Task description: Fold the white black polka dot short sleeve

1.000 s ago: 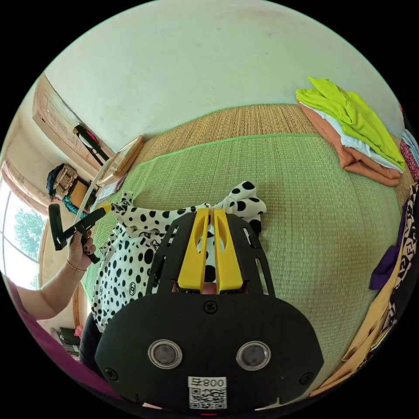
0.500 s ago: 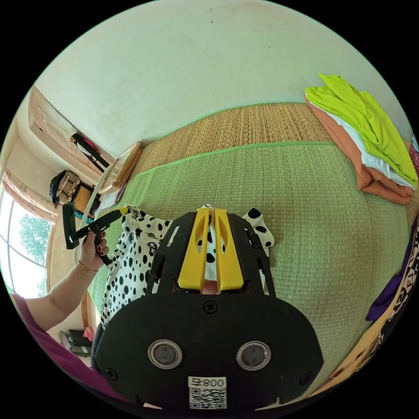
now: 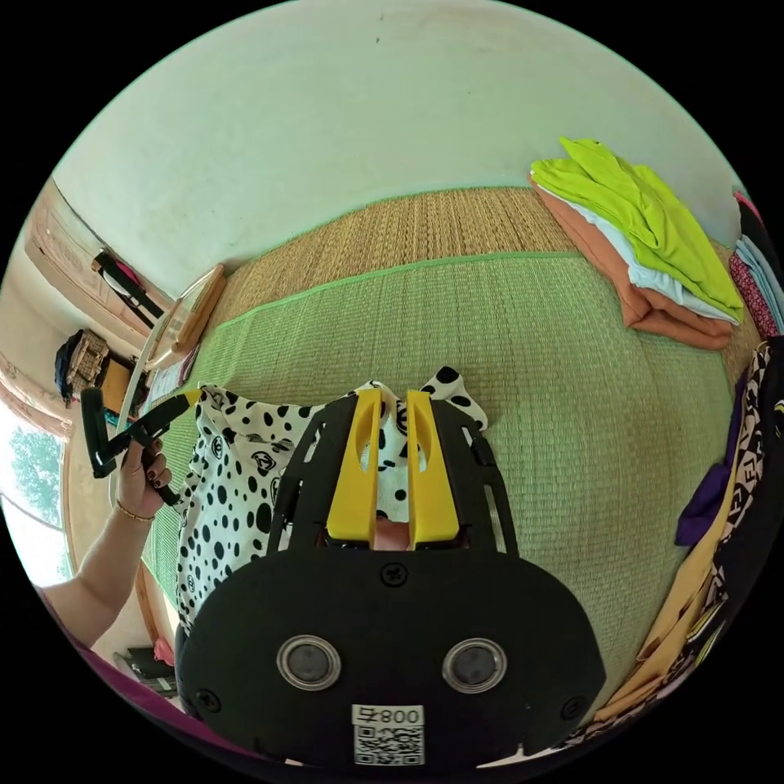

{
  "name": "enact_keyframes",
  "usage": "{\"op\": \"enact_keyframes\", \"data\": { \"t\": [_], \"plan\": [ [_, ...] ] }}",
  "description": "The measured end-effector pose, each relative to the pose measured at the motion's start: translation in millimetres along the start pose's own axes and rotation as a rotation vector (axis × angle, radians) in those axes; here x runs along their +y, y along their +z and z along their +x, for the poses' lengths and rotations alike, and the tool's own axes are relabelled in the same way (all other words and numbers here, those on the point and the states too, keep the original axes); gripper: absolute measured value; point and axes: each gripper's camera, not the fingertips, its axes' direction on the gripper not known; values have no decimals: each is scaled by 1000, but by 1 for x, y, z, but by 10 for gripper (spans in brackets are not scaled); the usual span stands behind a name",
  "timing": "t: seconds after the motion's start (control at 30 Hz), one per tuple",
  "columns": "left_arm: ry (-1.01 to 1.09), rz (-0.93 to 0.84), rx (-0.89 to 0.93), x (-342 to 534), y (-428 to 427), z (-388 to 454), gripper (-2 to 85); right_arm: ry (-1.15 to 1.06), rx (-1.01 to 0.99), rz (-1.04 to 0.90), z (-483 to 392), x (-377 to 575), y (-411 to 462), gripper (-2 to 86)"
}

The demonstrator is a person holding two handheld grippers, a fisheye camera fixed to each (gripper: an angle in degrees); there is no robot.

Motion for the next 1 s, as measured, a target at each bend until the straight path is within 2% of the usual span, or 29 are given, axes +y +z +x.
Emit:
{"op": "enact_keyframes", "data": {
  "t": [0.23, 0.4, 0.83, 1.0],
  "plan": [
    [0, 8, 12, -11, -1, -6, 6, 3, 12, 12, 2, -12, 2, 72],
    [3, 20, 1, -18, -6, -10, 6, -27, 15, -81, 12, -32, 23, 80],
    [-16, 4, -27, -27, -13, -27, 7, -98, -120, -102, 30, -58, 25, 128],
    [-6, 16, 2, -30, -21, -29, 7, -193, -224, -14, 11, -54, -1, 80]
  ]
}}
